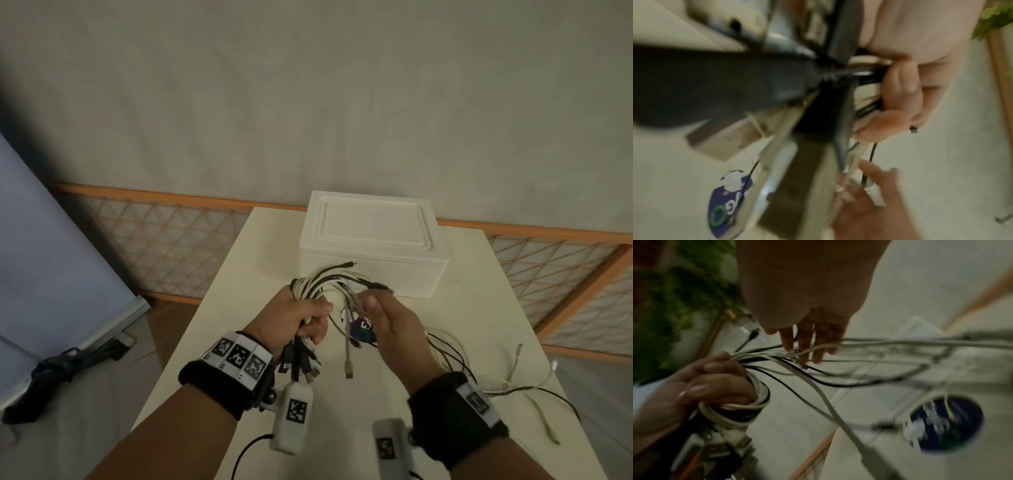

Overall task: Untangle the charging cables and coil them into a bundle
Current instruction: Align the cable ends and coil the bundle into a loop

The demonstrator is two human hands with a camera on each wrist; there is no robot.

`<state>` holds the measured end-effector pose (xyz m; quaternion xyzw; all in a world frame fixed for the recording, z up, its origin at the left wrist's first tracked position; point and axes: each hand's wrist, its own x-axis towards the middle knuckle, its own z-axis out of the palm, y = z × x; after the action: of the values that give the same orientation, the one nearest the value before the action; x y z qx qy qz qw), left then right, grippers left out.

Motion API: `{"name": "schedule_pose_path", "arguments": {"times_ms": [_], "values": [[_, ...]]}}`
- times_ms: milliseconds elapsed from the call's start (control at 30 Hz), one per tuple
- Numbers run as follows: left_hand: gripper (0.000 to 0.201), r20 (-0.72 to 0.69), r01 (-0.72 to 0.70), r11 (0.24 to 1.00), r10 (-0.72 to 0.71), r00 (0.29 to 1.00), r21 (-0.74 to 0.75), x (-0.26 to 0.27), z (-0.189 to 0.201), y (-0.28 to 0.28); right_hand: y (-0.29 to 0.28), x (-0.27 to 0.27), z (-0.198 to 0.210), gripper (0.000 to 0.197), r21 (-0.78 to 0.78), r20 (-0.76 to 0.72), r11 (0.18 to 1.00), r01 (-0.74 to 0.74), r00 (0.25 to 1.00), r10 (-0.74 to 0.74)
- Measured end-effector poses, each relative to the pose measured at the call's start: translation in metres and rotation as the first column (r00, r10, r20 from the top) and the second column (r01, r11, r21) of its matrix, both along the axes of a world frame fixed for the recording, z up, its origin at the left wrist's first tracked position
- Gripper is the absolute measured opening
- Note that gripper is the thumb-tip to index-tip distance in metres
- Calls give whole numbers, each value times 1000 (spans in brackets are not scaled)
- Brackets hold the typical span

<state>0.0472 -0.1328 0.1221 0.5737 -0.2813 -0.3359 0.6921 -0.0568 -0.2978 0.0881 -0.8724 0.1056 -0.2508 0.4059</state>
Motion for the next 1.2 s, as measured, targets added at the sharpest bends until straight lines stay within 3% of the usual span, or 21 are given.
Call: {"name": "schedule_pose_path", "arguments": {"times_ms": [33,133,233,367,433,500,600,667,733,800,867,933,1000,1033,1100,1167,1200], "values": [[26,-1,-19,1000,19,1000,-20,-1,6,1,3,4,-6,40,95,-139,995,18,990,-5],[32,-1,-113,992,113,994,-61,9,22,12,-12,1,-37,45,-21,-499,992,123,859,-117],[33,-2,-226,971,226,974,-74,24,28,32,-37,-20,-56,17,-106,-562,970,219,791,-240],[37,-13,-315,947,315,949,-67,32,28,46,-60,-43,-63,114,-166,-681,962,217,680,-271],[41,0,-323,942,325,946,-87,31,29,45,-71,-50,-68,133,-186,-748,970,160,617,-245],[42,9,-325,942,327,945,-84,30,31,43,-76,-56,-67,119,-137,-795,971,193,563,-224],[38,0,-345,932,347,938,-112,33,34,46,-84,-60,-54,37,-219,-797,947,234,517,-312],[32,-20,-357,923,358,933,-145,37,35,52,-93,-63,-50,28,-293,-754,909,297,513,-411],[31,-22,-367,918,368,929,-149,39,34,58,-103,-67,-50,61,-322,-687,863,389,532,-496],[35,-39,-387,911,386,922,-144,41,34,63,-111,-69,-47,100,-247,-656,861,445,577,-487],[40,-52,-388,913,384,922,-130,43,31,66,-114,-65,-46,110,-159,-713,903,399,587,-384],[43,-53,-342,932,338,940,-116,42,27,62,-113,-59,-47,115,-207,-832,953,220,474,-289],[40,-93,-307,947,299,950,-95,38,19,54,-115,-50,-60,131,-303,-872,951,60,386,-302],[38,-124,-311,947,300,946,-80,36,16,51,-108,-45,-51,124,-351,-850,936,-8,422,-315],[33,-159,-321,946,310,937,-47,31,12,45,-78,-31,-8,87,-434,-721,901,-11,603,-340],[38,-117,-298,955,296,948,4,25,10,39,-47,-9,23,45,-448,-361,881,150,872,-331],[41,-90,-275,961,277,957,37,21,10,36,-29,-2,37,50,-423,-146,890,172,956,-254]]}}
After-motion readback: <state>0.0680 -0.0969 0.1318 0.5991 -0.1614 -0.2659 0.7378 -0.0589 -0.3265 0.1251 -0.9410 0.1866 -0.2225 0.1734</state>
